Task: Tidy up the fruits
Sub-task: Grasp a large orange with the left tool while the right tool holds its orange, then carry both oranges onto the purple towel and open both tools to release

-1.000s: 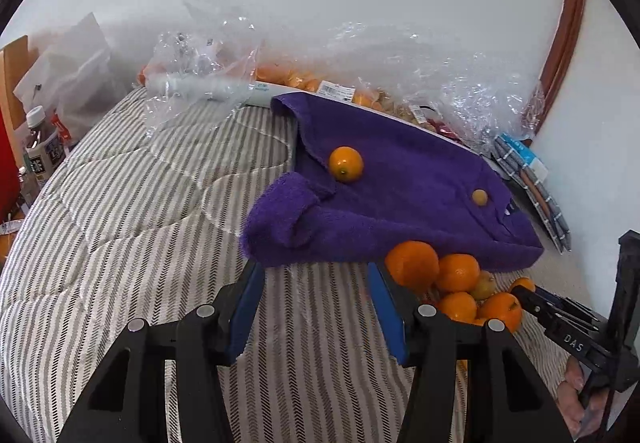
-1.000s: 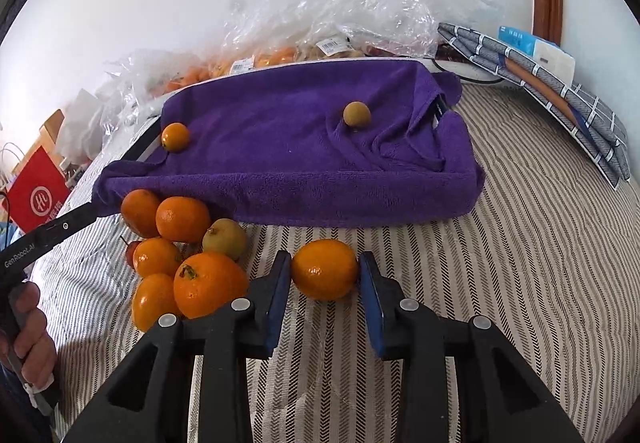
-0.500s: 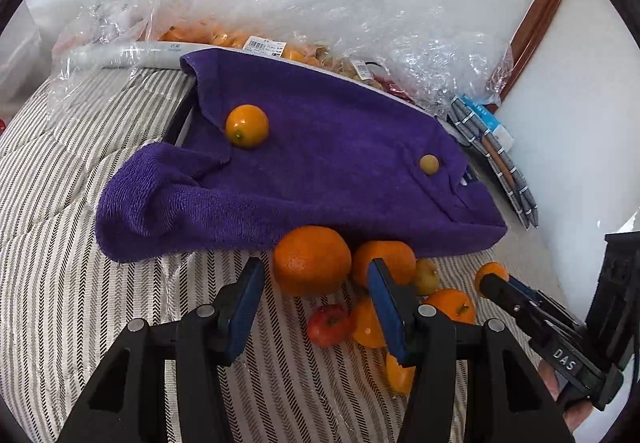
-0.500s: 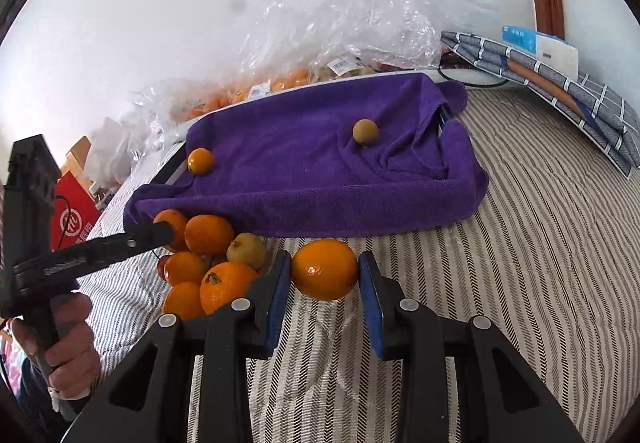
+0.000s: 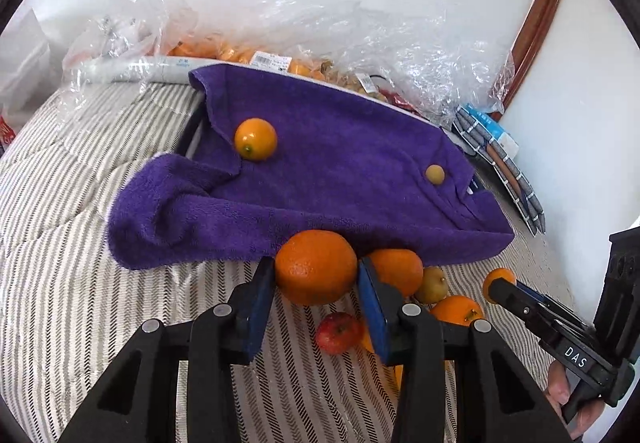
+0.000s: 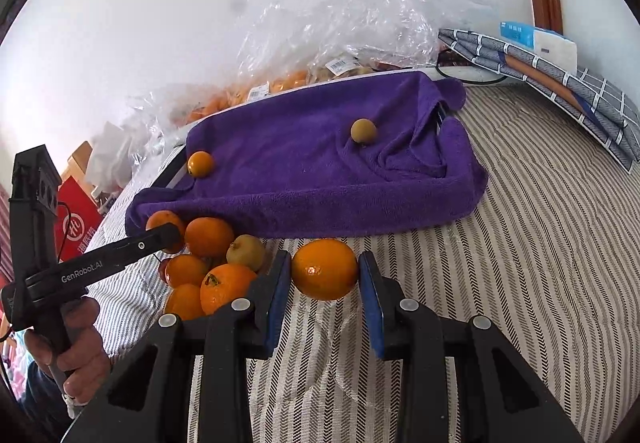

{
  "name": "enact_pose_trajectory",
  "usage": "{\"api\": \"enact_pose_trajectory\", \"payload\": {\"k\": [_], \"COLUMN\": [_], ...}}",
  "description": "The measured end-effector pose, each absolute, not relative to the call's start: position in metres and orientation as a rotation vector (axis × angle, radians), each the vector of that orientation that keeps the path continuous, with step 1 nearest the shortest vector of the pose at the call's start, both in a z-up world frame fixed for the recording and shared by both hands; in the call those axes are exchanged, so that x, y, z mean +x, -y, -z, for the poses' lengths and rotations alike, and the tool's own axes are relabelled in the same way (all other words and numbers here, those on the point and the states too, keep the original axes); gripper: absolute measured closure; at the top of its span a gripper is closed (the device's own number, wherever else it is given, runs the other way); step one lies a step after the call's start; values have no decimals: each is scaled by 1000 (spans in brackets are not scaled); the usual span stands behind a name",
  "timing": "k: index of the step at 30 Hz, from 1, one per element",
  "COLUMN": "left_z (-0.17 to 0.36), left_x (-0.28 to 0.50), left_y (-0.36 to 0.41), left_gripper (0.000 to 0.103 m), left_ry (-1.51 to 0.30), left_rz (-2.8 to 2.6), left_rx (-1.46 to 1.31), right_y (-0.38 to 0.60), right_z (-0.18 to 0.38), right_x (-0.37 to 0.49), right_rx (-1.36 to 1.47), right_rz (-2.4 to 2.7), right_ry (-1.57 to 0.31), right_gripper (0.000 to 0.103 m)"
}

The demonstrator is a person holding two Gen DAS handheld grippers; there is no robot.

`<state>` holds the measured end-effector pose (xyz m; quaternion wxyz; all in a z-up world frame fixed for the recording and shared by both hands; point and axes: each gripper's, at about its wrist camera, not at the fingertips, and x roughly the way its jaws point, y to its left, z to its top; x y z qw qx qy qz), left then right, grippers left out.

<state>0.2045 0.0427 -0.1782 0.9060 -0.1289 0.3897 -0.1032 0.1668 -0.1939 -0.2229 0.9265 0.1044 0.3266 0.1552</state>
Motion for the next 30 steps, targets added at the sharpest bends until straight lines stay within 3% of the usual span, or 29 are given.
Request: {"api": "enact_pose_trajectory", "payload": {"k": [30], "left_z": [157], "left_x": [179], "left_y": [-54], "left_gripper": [64], "left_ry": [-659], "left_rz": [132], "left_rx": [-242], "right_y": [208], "right_z": [219], "right_x": [153], "right_rx": [279], "right_rz": [-256], "right_ry": [-627], "right_gripper": [69]}}
